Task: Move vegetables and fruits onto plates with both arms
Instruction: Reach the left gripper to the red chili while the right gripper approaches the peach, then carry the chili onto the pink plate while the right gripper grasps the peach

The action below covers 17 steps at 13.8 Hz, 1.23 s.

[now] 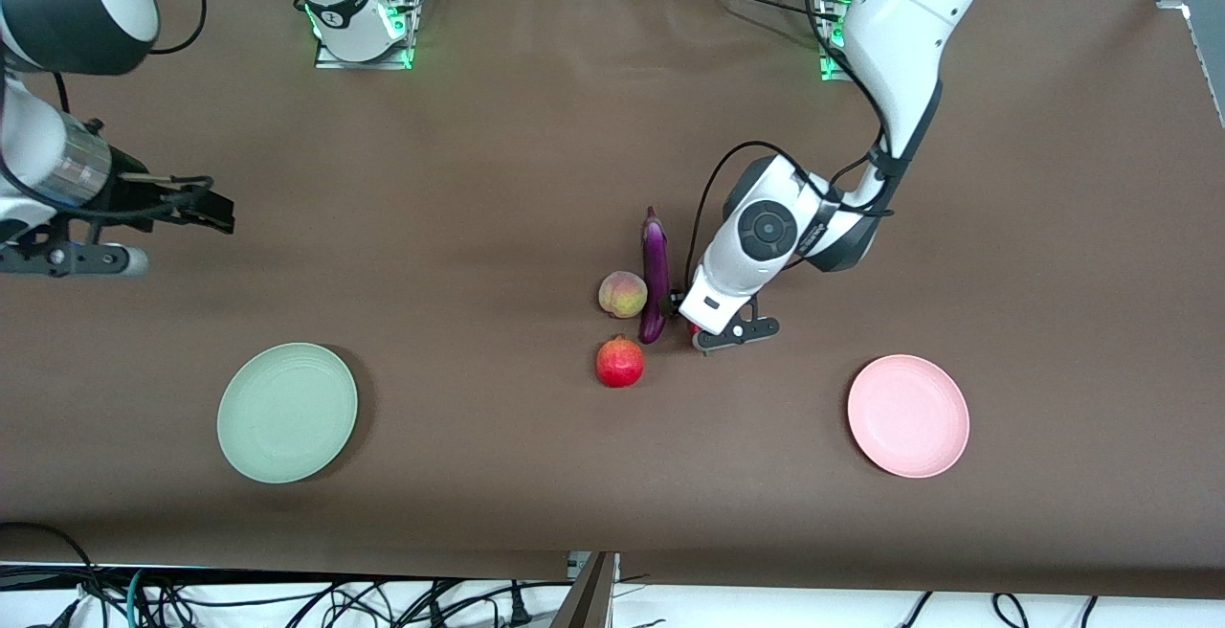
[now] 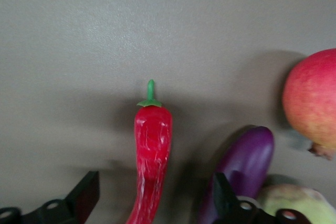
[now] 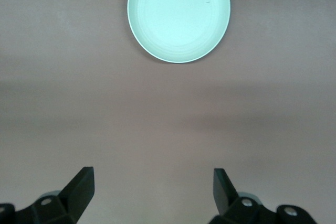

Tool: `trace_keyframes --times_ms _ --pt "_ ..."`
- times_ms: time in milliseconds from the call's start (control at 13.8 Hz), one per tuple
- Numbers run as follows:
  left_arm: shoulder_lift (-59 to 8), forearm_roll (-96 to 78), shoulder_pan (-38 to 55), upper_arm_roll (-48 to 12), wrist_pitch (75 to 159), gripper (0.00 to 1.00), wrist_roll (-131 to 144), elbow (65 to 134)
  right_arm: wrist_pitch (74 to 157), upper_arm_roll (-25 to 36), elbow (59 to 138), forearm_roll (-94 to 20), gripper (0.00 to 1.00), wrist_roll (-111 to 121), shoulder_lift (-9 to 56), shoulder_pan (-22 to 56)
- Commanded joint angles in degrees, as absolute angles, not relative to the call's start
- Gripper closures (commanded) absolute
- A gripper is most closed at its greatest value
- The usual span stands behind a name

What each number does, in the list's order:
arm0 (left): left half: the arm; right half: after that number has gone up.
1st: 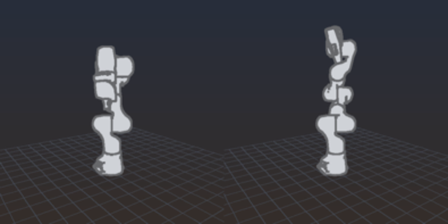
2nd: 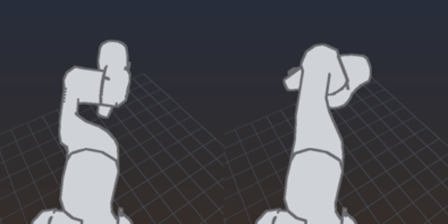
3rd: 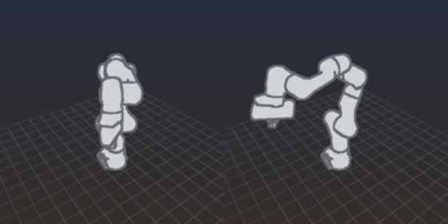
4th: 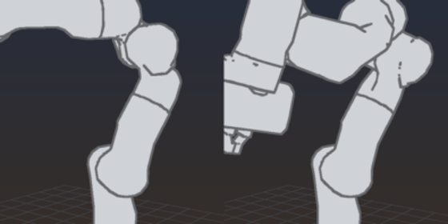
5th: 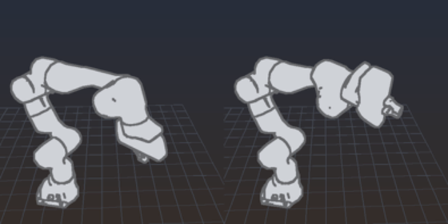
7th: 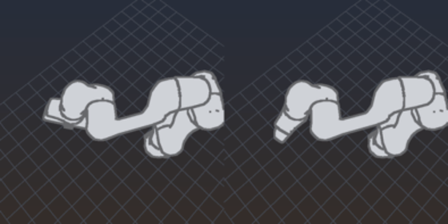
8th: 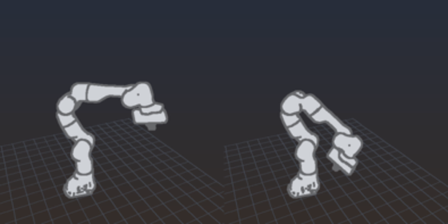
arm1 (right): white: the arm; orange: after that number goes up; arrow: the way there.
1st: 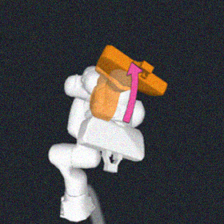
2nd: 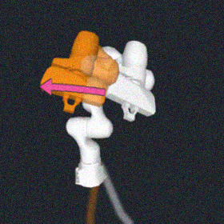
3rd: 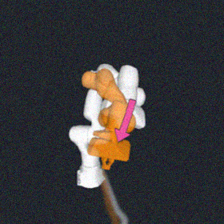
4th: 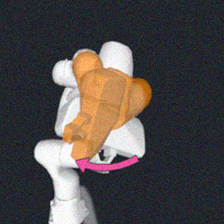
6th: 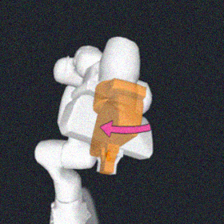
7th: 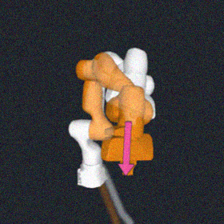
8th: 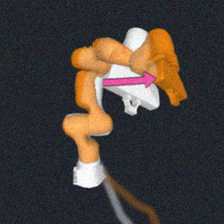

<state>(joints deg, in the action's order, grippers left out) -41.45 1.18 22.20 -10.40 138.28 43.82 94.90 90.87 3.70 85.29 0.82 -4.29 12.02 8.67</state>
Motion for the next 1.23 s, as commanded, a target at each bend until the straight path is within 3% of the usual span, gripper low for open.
trace_keyframes --times_ms 0,217,362,434,724,796,1158 --pt "-42.4 4.5 22.5 -9.6 138.8 0.34 45.1 94.0 90.4 3.5 84.2 -3.6 0.00 -5.1 13.9 10.6" --pt "-44.7 4.7 23.5 -9.6 139.0 0.41 44.4 93.9 94.3 3.5 84.1 -8.5 0.00 -5.1 17.4 11.2" --pt "-44.4 4.8 23.2 -9.7 138.6 0.79 44.1 94.2 98.2 3.5 84.2 -8.9 0.00 -6.5 20.1 13.4" --pt "-44.2 4.7 22.9 -9.6 138.4 0.83 44.0 94.1 99.7 3.5 84.1 -8.9 0.00 -8.9 21.8 15.0" --pt "-40.6 4.7 19.4 -9.5 133.4 0.92 43.3 93.3 107.8 3.5 84.2 -9.0 0.00 -20.7 26.0 22.3" --pt "-39.1 4.7 18.0 -9.4 131.4 0.99 41.9 93.3 109.8 3.5 84.2 -9.0 0.00 -22.0 27.1 24.2" --pt "-35.6 5.1 7.3 -8.5 126.7 0.98 21.6 92.4 120.6 3.5 84.2 -17.3 0.00 -27.9 32.9 30.7"
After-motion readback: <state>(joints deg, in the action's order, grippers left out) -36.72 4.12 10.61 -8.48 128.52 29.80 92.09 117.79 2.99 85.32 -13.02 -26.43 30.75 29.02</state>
